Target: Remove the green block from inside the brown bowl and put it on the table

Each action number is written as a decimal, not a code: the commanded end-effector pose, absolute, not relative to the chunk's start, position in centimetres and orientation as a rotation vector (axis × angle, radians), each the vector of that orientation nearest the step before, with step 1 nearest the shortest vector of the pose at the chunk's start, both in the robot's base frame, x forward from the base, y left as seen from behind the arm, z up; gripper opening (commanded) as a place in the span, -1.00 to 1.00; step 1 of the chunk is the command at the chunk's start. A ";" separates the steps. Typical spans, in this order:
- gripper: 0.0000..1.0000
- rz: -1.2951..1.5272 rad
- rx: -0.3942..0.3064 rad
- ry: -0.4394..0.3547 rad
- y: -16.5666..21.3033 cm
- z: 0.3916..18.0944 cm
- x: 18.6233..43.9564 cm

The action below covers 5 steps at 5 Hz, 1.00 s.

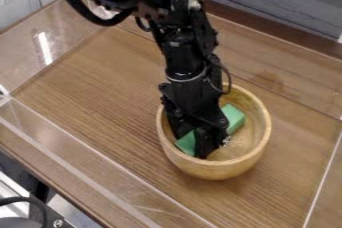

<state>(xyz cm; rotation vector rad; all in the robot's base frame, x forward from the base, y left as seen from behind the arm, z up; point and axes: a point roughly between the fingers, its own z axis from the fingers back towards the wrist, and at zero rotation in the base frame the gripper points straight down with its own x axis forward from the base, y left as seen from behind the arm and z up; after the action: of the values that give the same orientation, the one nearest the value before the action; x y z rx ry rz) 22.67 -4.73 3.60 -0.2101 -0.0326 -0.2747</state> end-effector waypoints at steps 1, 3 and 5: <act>-1.00 -0.253 -0.220 -0.050 -4.9 4.2 22.9; -1.00 -0.251 -0.222 -0.047 -4.7 4.7 22.9; -1.00 -0.253 -0.226 -0.043 -4.7 4.9 22.7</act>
<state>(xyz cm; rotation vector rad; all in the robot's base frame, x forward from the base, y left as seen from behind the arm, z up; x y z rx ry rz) 22.06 -4.79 3.89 -0.2262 0.0008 -0.2613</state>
